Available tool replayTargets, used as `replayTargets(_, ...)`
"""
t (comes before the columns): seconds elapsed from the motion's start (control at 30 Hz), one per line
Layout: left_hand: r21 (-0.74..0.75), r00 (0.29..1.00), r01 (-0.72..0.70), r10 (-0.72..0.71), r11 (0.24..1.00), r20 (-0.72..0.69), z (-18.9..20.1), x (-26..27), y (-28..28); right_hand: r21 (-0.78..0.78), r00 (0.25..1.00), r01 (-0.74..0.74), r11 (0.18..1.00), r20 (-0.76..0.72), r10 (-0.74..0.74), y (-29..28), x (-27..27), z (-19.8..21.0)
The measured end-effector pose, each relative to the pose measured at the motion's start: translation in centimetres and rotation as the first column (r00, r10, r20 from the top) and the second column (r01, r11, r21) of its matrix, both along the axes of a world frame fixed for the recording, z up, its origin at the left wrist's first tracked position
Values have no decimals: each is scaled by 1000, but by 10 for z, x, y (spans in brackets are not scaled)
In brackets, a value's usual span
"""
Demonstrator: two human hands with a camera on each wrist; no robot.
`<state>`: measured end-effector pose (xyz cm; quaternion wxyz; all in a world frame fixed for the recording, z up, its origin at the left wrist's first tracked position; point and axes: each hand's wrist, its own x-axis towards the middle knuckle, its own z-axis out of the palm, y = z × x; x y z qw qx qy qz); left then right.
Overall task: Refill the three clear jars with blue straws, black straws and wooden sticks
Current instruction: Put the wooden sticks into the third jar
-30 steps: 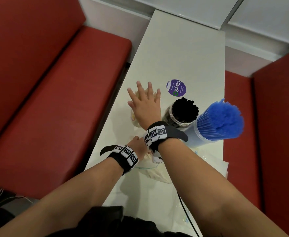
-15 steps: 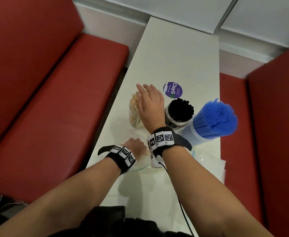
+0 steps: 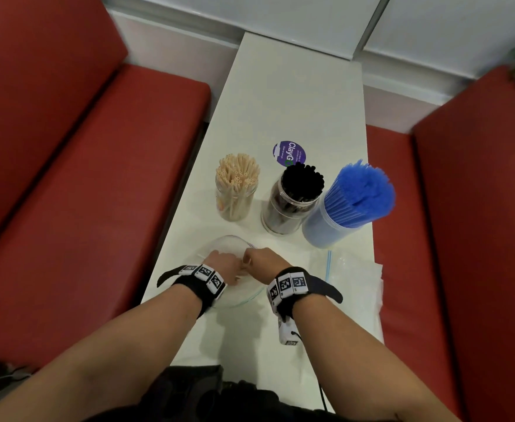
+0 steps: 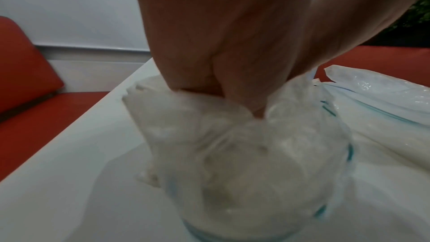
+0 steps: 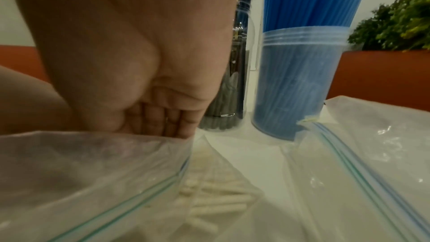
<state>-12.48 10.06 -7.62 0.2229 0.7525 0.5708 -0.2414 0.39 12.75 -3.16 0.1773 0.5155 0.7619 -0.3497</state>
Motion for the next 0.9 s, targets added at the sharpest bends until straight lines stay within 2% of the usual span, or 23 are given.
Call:
replayTargets(0.13,28,998,-66,66,997,14,-5,-3,-8,64,953,-200,978,243,179,-8,10,-9)
replayTargets(0.2,23,994,-101,100,995,39,-6,-5,-11,131,934,-235,963,306,187,-12,14,-12)
replayTargets(0.3,-19,989,-132,133,991,70,-6,-7,-14,171,923,-208,963,359,136,-12,21,-14)
replayTargets(0.43,-63,979,-170,176,983,103,-8,-9,-19,189,933,-171,967,345,98,-15,26,-15)
replayTargets(0.73,-31,964,-198,200,980,176,-10,-10,-27,132,979,-66,989,200,39,-19,45,-20)
replayTargets(0.9,42,981,-161,156,986,112,3,-2,-23,59,991,-33,998,130,25,-13,44,-18)
